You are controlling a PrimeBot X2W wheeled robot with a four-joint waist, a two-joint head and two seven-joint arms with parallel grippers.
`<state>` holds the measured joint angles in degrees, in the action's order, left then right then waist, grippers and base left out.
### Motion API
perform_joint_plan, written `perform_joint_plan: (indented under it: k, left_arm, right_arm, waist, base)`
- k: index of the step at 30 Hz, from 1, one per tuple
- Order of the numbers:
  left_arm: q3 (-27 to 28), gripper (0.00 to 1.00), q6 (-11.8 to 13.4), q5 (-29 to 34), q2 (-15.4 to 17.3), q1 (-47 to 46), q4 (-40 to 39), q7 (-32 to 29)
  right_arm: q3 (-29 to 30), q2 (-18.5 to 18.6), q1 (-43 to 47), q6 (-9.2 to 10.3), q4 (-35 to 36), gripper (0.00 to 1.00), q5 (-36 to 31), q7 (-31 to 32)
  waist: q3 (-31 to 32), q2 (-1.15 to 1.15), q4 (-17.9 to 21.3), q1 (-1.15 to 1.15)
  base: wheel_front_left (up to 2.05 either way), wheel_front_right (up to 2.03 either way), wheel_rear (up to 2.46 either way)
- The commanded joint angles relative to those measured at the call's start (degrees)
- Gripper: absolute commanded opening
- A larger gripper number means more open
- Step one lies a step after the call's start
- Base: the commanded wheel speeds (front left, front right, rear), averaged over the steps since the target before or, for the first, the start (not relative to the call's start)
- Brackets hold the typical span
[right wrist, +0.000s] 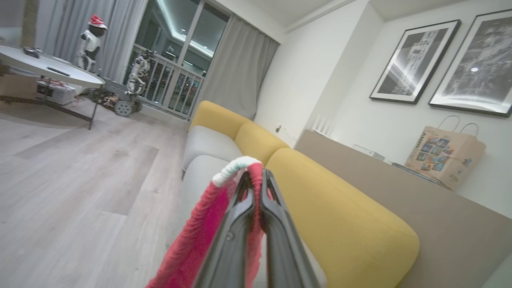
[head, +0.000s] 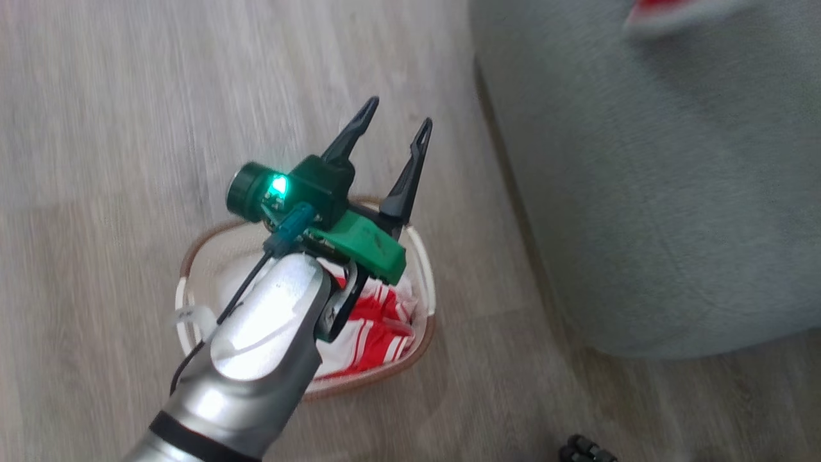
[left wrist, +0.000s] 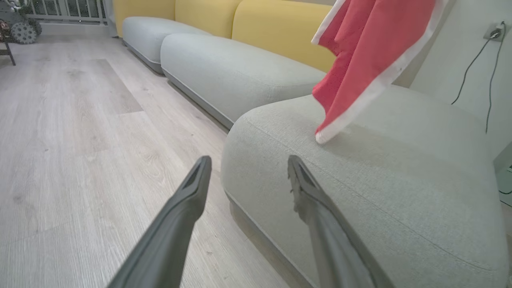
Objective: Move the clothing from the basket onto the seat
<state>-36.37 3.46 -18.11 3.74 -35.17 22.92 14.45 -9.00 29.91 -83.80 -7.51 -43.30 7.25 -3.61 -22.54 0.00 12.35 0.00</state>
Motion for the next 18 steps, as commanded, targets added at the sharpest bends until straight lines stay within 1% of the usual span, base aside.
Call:
perform_joint_plan:
  k: [1,4,7,14,18]
  left_arm:
    - [1.30,1.00,-0.35,0.88,0.87,-2.15,-2.24,0.41]
    - [0.90,1.00,-0.41,1.29,1.01,-3.06,-2.73,0.31]
    - [0.52,1.00,-0.39,1.64,1.10,-3.81,-3.14,0.18]
    - [-0.27,1.00,-0.14,2.49,1.83,-4.92,-4.09,-0.56]
    - [-0.87,1.00,-0.04,2.46,2.09,-4.22,-4.29,-0.98]
  right_arm:
    - [1.81,1.17,-2.23,0.02,0.69,0.00,-1.32,-0.35]
    - [5.48,2.16,-4.02,0.02,-1.82,0.00,-4.29,-1.10]
    - [8.11,1.66,-3.08,0.02,-4.98,0.00,-6.43,-2.06]
    - [14.37,-1.85,4.23,0.02,-13.28,0.00,-9.91,-5.95]
    - [17.03,-3.96,8.94,0.02,-17.80,0.00,-11.63,-7.88]
  waist:
    - [-4.02,0.00,-2.69,0.00]
    - [-5.88,0.00,-3.69,0.00]
    - [-7.47,0.00,-4.41,0.00]
    - [-10.54,0.00,-4.94,0.00]
    - [-11.17,0.00,-4.75,0.00]
  base:
    - [0.00,0.00,0.00]
    - [0.00,0.00,0.00]
    - [0.00,0.00,0.00]
    - [0.00,0.00,0.00]
    - [0.00,0.00,0.00]
